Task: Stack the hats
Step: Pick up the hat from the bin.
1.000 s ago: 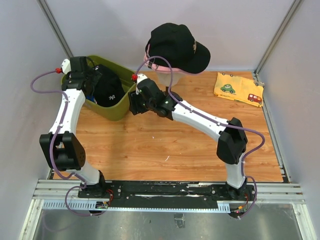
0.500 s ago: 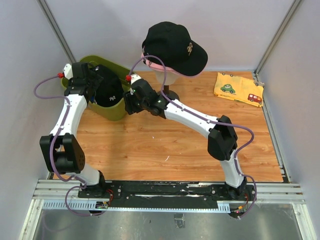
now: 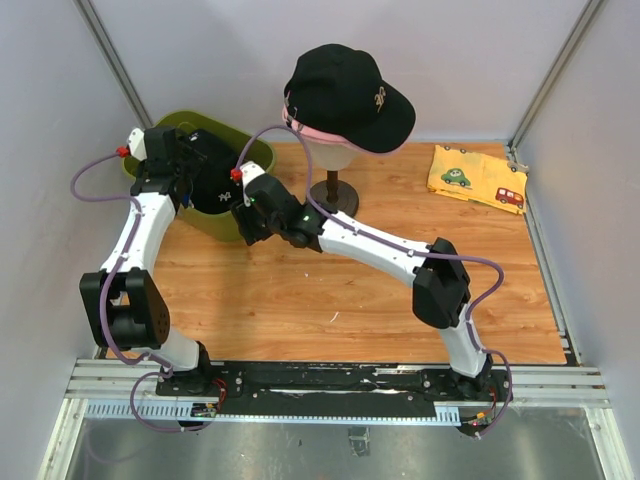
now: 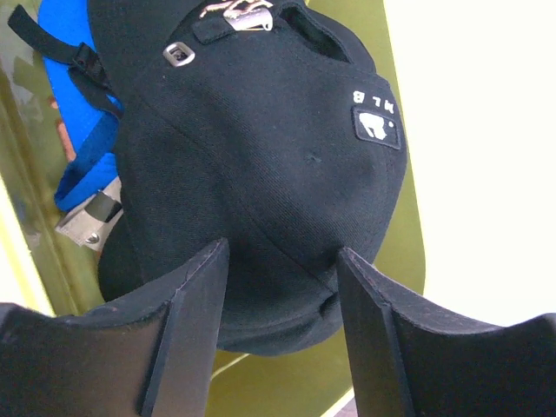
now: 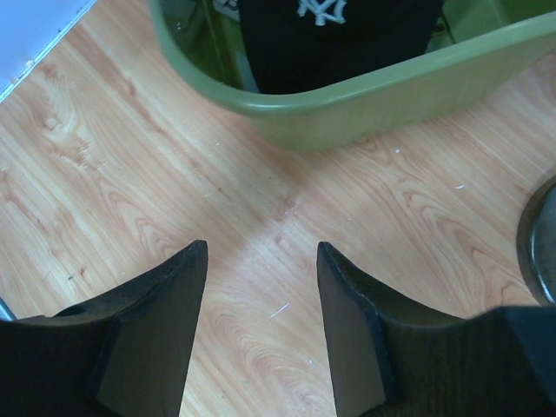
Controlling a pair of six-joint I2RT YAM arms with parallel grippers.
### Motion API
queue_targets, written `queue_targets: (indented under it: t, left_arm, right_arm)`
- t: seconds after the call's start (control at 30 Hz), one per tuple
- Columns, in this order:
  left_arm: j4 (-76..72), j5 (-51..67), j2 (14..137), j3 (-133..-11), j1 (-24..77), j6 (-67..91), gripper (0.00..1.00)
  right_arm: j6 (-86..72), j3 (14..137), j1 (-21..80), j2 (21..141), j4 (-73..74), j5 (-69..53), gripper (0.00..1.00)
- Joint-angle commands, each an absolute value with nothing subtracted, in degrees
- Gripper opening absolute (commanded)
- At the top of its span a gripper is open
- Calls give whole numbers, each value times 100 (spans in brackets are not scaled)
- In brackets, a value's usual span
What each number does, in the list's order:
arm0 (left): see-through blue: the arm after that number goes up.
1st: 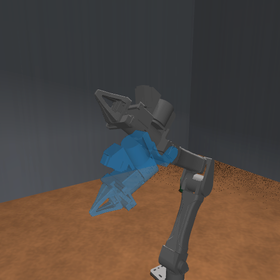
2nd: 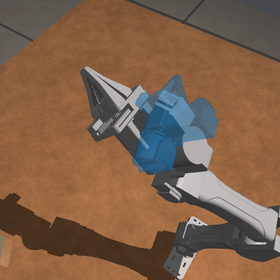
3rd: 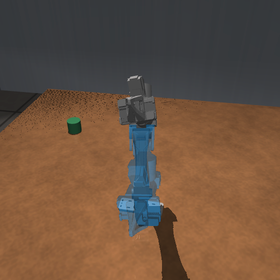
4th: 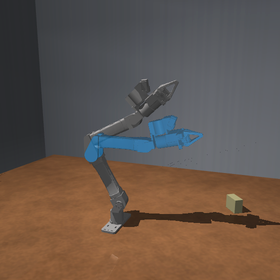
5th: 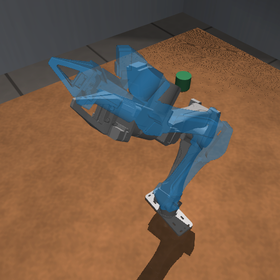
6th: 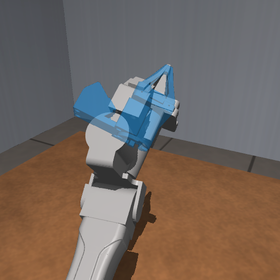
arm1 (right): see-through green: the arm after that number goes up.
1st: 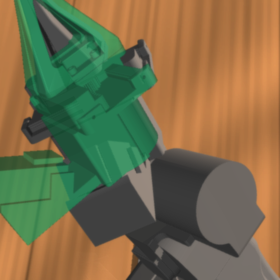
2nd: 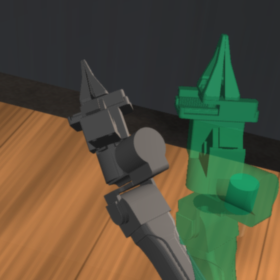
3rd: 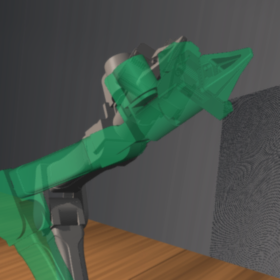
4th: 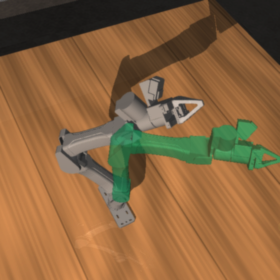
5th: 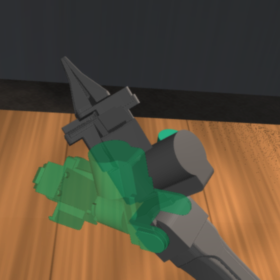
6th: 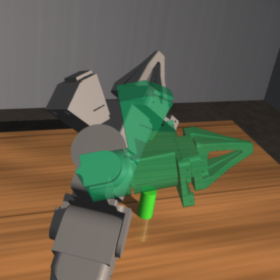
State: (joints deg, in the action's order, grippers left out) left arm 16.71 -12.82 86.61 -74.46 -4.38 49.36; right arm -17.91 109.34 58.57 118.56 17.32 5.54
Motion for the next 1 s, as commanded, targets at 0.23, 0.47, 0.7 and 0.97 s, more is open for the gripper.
queue_targets:
  t: [0.23, 0.47, 0.7, 0.97]
  left_arm:
    - [1257, -1097, 8559, -7323, -475, 4795, 51]
    - [1126, -898, 8605, -7155, -475, 4860, 12]
    - [1106, -966, 8388, -7081, -475, 5015, 1]
    - [1214, -1369, 7805, -7479, -474, 5270, 1]
  right_arm:
    - [-1426, 11058, 6141, 11928, 1682, 978, 55]
    - [-1369, 11109, 6214, 11941, 1714, 1062, 55]
    - [-1247, 11060, 6257, 11836, 1723, 1204, 55]
    - [-1116, 10928, 6267, 11641, 1723, 1324, 55]
